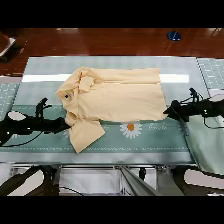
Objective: Fold the shirts.
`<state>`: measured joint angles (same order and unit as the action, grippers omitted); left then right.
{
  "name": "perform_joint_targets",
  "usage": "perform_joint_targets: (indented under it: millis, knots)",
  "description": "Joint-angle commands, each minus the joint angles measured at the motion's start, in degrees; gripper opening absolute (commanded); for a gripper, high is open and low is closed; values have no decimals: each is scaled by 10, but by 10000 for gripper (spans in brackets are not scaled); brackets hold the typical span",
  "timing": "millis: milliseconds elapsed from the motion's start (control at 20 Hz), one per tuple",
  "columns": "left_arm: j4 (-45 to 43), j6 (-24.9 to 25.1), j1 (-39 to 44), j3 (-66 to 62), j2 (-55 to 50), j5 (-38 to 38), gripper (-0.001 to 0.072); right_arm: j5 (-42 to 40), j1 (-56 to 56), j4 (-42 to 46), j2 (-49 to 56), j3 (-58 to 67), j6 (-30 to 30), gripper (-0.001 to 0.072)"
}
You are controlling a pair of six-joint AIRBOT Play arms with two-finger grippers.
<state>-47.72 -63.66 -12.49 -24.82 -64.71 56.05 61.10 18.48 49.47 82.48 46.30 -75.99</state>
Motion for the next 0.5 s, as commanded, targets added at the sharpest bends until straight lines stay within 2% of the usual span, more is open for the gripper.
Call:
perform_joint_targets:
  millis: [0,150,300,450]
  knots:
    - [51,2,0,-9,1,-27,28,18,-61,-16,43,70,-2,19]
    - [116,2,-1,-95,22,-14,28,66,-72,-16,23,186,-6,19]
    - [188,2,-1,-267,61,-19,28,86,-64,-2,-25,382,-38,19]
    - [203,-17,-1,-459,78,-30,27,103,-61,31,-63,584,-63,19]
